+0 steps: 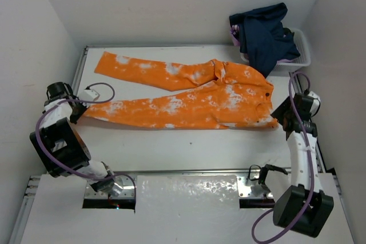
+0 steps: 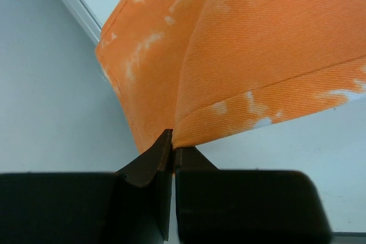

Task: Fold and stack the trousers
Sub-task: Flatten the trousers out

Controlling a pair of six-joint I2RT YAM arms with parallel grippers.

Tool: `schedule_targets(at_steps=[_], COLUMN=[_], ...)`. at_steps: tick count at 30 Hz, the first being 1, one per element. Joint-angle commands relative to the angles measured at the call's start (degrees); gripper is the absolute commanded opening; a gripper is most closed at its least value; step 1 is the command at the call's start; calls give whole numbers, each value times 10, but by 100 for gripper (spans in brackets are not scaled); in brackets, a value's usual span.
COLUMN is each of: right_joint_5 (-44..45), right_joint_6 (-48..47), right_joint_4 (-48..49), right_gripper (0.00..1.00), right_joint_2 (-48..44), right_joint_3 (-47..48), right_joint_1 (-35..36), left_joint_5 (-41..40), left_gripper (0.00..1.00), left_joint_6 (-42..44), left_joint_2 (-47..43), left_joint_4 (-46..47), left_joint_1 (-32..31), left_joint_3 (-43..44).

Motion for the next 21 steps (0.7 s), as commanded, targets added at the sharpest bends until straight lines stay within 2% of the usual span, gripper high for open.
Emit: schedule_targets(at_steps=[1, 2, 5, 11, 14, 19, 21], right_joint_5=[-35, -44, -118, -148, -151, -124, -115], right_joint_6=[42, 55, 100, 159, 206, 232, 244], right_joint_4=[-52, -58, -34, 46, 73, 105, 129], right_gripper=[62, 66, 70, 76, 78, 80, 75], right_joint_2=[35, 45, 92, 166, 197, 256, 278], right_joint_3=[24, 20, -1, 21, 13, -3, -8], right_joint_1=[-4, -11, -56, -56, -55, -32, -32], left_joint_5=[-9, -10, -13, 3, 8, 4, 5], left_gripper=[0, 0, 0, 0, 0, 0, 0], left_joint_6=[6, 5, 1, -8, -20, -26, -31], left_joint_2=[-20, -18, -17, -7, -4, 2, 5], left_joint_4=[33, 33, 35, 14, 8, 8, 6], left_joint_1=[3, 4, 9, 10, 9, 9, 10], left_joint_3=[26, 29, 32, 44, 50, 48, 50])
